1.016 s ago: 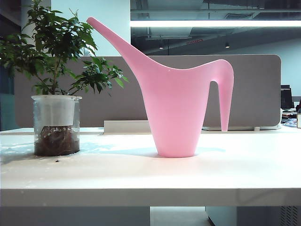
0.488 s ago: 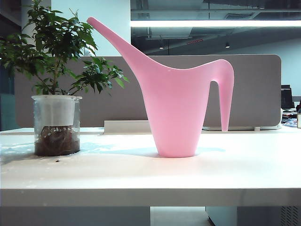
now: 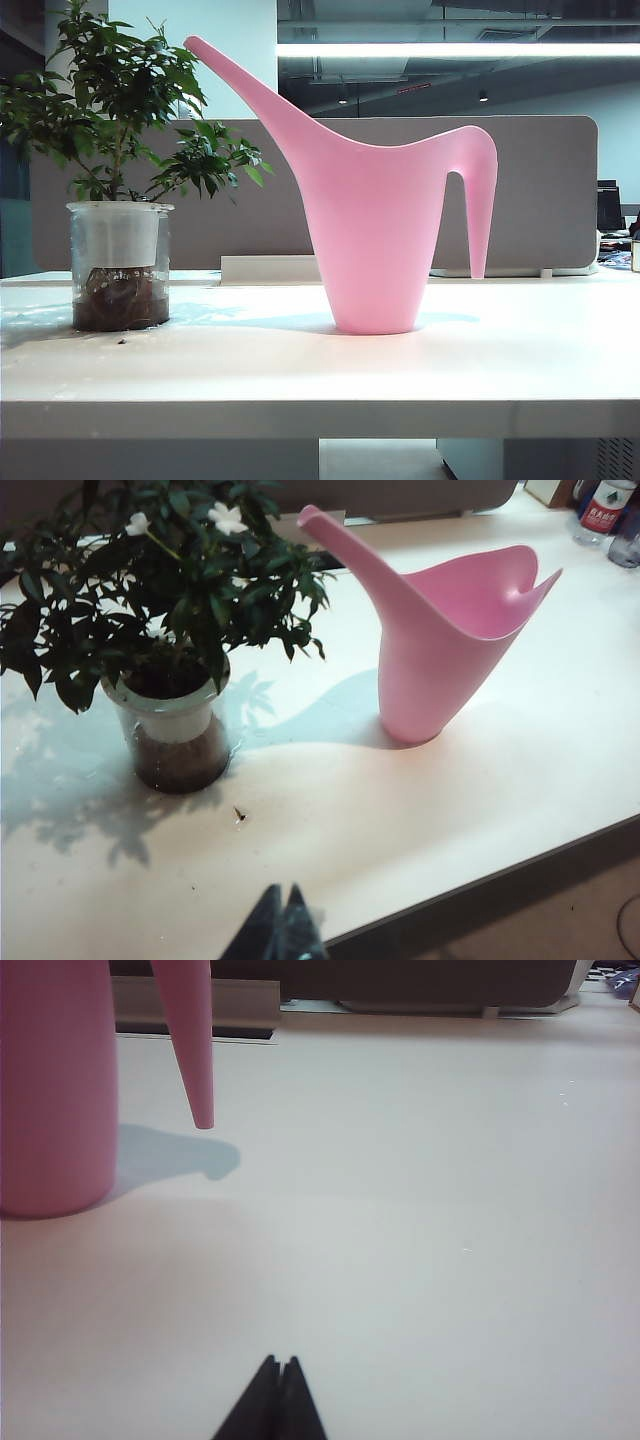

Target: Pick up the watering can from the table, water the potted plant, and put the can back.

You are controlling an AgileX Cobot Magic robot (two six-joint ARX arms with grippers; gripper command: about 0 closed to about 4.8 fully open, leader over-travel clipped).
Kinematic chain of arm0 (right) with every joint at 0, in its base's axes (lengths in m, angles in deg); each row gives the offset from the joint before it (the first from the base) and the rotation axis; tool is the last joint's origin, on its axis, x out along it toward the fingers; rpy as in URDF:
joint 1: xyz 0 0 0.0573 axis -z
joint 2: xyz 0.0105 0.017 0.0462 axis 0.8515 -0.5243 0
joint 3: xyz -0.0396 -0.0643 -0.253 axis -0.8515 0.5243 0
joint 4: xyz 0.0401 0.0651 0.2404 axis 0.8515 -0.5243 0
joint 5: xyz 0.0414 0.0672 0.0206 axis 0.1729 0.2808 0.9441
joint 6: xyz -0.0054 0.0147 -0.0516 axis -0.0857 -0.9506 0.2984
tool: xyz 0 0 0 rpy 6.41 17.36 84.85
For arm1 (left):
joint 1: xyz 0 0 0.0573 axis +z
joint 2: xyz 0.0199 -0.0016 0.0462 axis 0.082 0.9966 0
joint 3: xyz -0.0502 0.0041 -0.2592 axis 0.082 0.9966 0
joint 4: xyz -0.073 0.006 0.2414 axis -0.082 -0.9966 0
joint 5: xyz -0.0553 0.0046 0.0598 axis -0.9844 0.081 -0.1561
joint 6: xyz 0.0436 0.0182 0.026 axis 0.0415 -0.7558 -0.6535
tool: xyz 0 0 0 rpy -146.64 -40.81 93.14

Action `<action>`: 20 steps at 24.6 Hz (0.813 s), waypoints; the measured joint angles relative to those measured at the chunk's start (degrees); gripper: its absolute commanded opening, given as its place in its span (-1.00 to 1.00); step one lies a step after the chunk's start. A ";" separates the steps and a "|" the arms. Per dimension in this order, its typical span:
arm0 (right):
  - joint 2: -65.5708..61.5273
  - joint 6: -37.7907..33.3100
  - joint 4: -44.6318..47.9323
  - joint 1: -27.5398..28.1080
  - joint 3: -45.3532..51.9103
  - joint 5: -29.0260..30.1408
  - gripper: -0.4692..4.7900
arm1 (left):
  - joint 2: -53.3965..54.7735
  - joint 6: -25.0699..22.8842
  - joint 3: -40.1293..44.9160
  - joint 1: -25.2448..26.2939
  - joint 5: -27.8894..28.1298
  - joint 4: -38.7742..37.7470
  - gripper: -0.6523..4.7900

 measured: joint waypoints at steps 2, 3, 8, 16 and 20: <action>0.00 0.00 0.00 0.02 0.00 0.00 -0.84 | -0.11 0.00 0.63 0.00 -0.13 0.85 -0.78; 0.00 0.00 0.00 0.00 0.00 -0.02 -0.84 | -0.09 -0.15 1.92 0.00 -0.11 2.12 -0.78; 0.00 0.00 0.00 0.00 0.00 -0.02 -0.84 | -2.75 -3.32 16.50 0.11 -0.13 17.35 -0.78; 0.00 0.00 0.02 0.00 0.00 0.00 -0.84 | -18.27 -3.76 49.94 0.13 -0.07 49.81 -0.78; 0.00 0.00 0.02 0.00 0.00 0.00 -0.84 | -24.04 -3.34 57.70 0.13 -0.04 50.03 -0.78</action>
